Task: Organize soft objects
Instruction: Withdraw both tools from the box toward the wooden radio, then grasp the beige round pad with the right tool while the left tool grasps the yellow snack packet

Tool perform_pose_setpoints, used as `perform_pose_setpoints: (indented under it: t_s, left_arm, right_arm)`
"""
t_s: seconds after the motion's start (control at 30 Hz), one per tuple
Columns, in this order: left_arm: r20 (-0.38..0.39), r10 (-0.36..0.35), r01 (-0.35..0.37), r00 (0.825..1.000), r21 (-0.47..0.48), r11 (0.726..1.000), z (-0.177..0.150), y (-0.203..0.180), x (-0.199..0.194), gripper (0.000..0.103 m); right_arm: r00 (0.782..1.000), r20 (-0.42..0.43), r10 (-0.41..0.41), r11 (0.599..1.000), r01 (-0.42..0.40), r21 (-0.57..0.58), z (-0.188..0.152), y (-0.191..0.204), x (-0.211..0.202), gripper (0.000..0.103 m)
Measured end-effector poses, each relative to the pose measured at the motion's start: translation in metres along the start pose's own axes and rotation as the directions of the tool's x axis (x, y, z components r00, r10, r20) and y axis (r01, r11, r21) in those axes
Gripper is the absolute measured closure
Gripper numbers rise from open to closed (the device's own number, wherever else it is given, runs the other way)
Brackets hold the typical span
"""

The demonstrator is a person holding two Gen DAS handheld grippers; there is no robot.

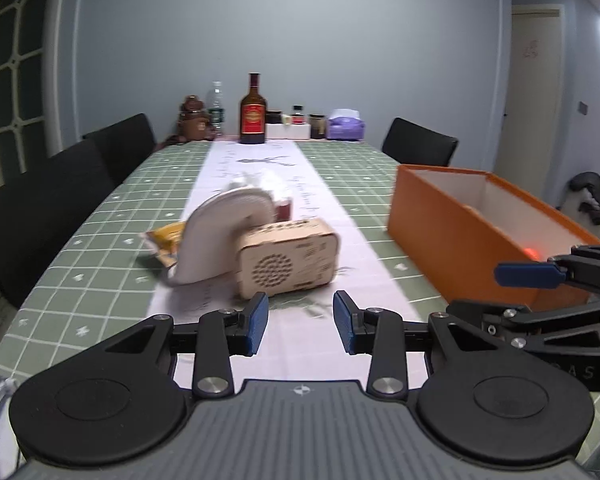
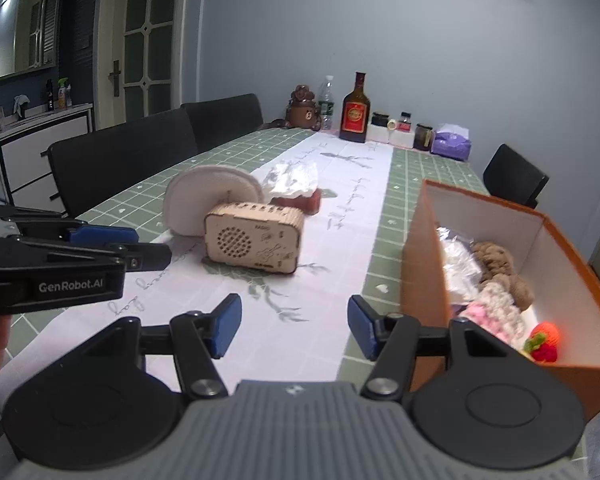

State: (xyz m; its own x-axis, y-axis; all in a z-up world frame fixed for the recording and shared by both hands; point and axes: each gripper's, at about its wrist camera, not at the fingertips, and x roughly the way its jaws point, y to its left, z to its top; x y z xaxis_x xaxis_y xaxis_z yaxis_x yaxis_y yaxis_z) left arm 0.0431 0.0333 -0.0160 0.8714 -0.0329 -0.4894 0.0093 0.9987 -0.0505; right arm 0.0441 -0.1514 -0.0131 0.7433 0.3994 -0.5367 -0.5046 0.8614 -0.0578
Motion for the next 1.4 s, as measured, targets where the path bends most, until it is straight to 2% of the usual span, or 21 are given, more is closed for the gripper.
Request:
perform_pose_setpoints:
  t_s: [0.17,0.3,0.43,0.53,0.67,0.83,0.97,1.0,1.1,1.4]
  left_arm:
    - [-0.019,0.052,-0.052,0.998,-0.020,0.998,-0.016,0.015,-0.001,0.060]
    - [-0.065,0.098,-0.099,0.993,-0.013,0.995,-0.021,0.026,0.004,0.060]
    - [-0.091,0.108,-0.109,0.990,-0.007,0.994,-0.020,0.036,0.008,0.059]
    - [-0.100,0.087,-0.090,0.991,-0.027,0.996,-0.015,0.047,0.011,0.059]
    - [-0.083,0.038,-0.043,0.996,-0.056,0.998,-0.004,0.060,0.014,0.059]
    - [-0.046,0.070,-0.072,0.996,-0.031,0.997,0.014,0.070,0.019,0.059]
    - [-0.062,0.087,-0.090,0.994,-0.054,0.994,0.029,0.081,0.033,0.059]
    - [-0.079,0.107,-0.111,0.991,-0.058,0.992,0.032,0.084,0.037,0.059]
    - [-0.099,0.121,-0.128,0.988,-0.071,0.989,0.039,0.093,0.046,0.061]
    - [-0.141,0.129,-0.142,0.982,-0.083,0.986,0.040,0.112,0.066,0.062]
  right_arm:
    - [1.000,-0.013,0.000,1.000,0.001,0.031,-0.010,0.010,0.018,0.043]
    - [0.999,-0.037,0.005,1.000,-0.004,0.031,-0.010,0.016,0.033,0.037]
    - [0.999,-0.045,0.025,1.000,-0.025,0.009,-0.003,0.023,0.046,0.036]
    - [0.999,-0.049,0.022,0.999,-0.023,-0.029,0.004,0.030,0.055,0.036]
    - [0.999,-0.049,0.023,0.997,-0.026,-0.075,0.017,0.035,0.067,0.036]
    - [1.000,-0.031,0.006,0.994,-0.009,-0.108,0.044,0.032,0.082,0.036]
    - [0.999,-0.034,0.036,0.990,-0.040,-0.136,0.070,0.033,0.097,0.036]
    - [0.998,-0.041,0.048,0.986,-0.054,-0.160,0.075,0.036,0.103,0.035]
    - [0.996,-0.046,0.081,0.967,-0.090,-0.239,0.086,0.046,0.116,0.013]
    - [0.988,-0.076,0.136,0.865,-0.156,-0.477,0.103,0.084,0.165,0.006]
